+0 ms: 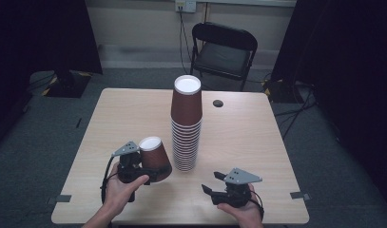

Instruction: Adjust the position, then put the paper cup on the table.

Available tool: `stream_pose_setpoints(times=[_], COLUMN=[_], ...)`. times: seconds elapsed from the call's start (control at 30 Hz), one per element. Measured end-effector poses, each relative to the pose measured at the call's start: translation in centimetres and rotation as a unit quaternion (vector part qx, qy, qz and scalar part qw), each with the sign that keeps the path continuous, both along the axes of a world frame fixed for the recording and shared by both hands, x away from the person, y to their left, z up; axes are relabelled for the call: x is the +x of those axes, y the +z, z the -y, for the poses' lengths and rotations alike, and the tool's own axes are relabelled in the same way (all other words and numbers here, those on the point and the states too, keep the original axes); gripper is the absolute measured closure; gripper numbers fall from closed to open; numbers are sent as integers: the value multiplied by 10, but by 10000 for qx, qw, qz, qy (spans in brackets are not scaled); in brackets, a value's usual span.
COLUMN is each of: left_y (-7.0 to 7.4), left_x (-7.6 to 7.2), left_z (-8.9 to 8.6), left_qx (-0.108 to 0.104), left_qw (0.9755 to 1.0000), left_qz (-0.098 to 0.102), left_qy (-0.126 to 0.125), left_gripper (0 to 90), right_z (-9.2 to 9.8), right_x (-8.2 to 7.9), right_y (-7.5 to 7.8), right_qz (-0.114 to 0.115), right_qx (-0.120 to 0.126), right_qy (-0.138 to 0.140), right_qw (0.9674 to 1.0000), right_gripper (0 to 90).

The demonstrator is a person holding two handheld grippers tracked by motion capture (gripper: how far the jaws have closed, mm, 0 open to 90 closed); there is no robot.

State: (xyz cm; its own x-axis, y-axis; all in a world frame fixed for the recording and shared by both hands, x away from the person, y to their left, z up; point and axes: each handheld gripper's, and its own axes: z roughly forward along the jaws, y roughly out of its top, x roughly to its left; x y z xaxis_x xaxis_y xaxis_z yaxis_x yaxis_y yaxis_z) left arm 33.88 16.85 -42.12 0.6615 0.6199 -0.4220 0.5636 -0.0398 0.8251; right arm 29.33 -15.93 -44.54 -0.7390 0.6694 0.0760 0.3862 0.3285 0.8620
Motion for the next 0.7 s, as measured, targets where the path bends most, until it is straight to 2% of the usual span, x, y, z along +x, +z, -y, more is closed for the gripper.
stream_pose_setpoints(times=[0.03,0.17,0.4,0.7], left_y=[0,1,4,5], left_x=[-1,-2,-1,-2], left_z=[2,5,6,8], left_qx=[-15,-81,-368,-624], left_qw=[10000,9999,9990,9974], left_qz=[-41,-57,-235,-368], left_qy=[-72,-68,-125,43], left_gripper=[127,127,127,127], right_z=[-6,-13,-29,-48], right_x=[-1,-2,-2,-5], right_y=[0,1,7,12], right_qz=[-6,2,153,392], right_qx=[-10,-7,0,141], right_qy=[99,205,455,635], right_qw=[10000,9998,9988,9971], right_gripper=[355,372,421,504])
